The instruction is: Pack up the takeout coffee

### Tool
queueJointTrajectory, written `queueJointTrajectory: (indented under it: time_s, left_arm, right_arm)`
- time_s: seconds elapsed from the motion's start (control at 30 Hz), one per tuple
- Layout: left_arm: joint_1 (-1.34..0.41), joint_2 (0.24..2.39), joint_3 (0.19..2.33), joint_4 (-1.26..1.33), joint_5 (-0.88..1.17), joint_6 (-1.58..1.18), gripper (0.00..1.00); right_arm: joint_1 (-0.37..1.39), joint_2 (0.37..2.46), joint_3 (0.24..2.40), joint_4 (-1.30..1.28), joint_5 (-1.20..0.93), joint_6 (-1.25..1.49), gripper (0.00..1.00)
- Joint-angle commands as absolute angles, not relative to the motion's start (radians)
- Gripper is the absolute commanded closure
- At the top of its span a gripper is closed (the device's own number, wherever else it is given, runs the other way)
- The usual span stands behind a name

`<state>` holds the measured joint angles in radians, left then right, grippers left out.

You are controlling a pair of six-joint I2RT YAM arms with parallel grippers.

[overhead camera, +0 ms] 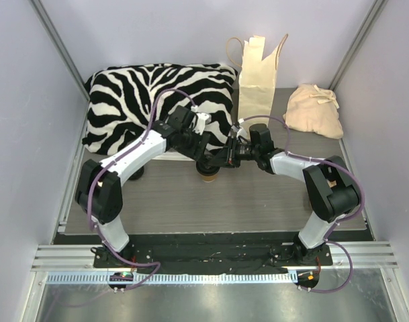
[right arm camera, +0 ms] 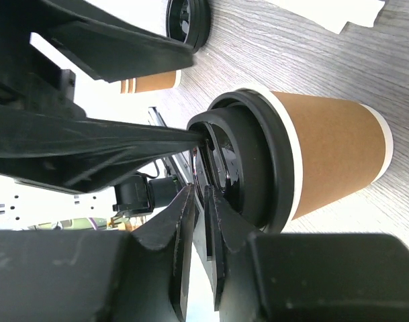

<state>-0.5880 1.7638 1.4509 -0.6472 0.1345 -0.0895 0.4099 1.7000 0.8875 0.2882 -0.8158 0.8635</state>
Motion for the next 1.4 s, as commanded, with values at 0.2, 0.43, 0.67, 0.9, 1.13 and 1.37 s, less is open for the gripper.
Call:
queueJointTrajectory:
  time_s: [0.2,0.43,0.67,0.9,1.13,1.37]
  left_arm:
    - [-0.477,1.542,1.356,-0.519,0.66,-0.248,0.69]
    - [-0.456,1.635,1.299,-0.35,0.892,-0.461,0.96]
    - [-0.419,1.797,1.224,-0.212,0.945,-0.541,1.0]
    - [-0.351,1.937,1.166,-0.175,0.968,-0.56,1.0]
    - [-0.347,1.93,1.173,-0.183,0.968,-0.552,1.0]
    - [-0.341,1.807,1.271,-0.195,1.0,-0.56,1.0]
  right_arm:
    - [0.4,1.747,0.893,0.173,-0.729,0.779,0.82]
    - [0.399,1.746,0.903,0.14,-0.712,0.759,0.86]
    - [0.396,1.752,0.908,0.13,-0.715,0.756,0.88]
    - [0.396,1.753,0.917,0.13,-0.716,0.756,0.9]
    - [0.396,1.769,0.931,0.132,-0.724,0.758,0.9]
    - [0.397,1.759,0.94,0.127,-0.744,0.744,0.9]
